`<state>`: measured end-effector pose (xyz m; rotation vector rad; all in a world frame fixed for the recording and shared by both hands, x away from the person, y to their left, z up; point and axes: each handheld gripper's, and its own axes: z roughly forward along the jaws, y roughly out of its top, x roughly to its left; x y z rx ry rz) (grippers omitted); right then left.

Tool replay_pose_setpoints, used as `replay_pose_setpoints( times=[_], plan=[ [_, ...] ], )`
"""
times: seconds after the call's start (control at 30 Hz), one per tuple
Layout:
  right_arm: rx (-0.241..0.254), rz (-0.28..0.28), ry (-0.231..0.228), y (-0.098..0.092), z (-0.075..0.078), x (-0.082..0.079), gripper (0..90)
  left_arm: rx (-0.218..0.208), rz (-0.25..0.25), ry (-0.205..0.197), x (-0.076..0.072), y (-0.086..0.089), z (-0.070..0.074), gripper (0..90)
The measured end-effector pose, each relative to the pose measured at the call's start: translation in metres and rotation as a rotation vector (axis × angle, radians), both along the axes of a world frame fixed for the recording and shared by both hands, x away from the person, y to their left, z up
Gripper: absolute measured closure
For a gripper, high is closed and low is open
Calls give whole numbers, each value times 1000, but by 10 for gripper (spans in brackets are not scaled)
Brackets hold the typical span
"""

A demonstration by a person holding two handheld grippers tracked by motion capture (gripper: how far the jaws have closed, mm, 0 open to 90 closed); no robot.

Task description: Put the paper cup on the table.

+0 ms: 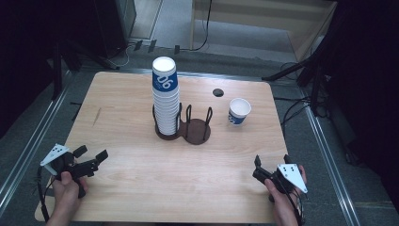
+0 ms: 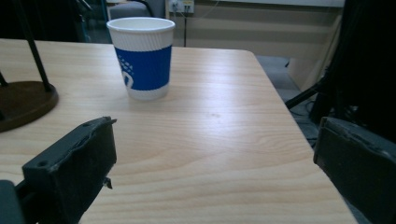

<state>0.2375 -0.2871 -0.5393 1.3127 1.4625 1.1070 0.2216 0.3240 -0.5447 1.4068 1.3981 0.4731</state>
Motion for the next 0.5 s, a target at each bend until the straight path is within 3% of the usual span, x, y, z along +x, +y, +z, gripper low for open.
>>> replay_pose_setpoints(
  times=[0.1,0.3,0.5],
  plan=[
    [-10,-26,1,-6,-2,-6,0,24,-13,4,0,-3,0,0],
    [-4,-41,25,-21,-6,-20,0,7,-15,-7,-1,-2,0,0],
    [5,-64,34,-32,-6,-29,0,20,-19,-16,-2,-3,1,0]
  ],
)
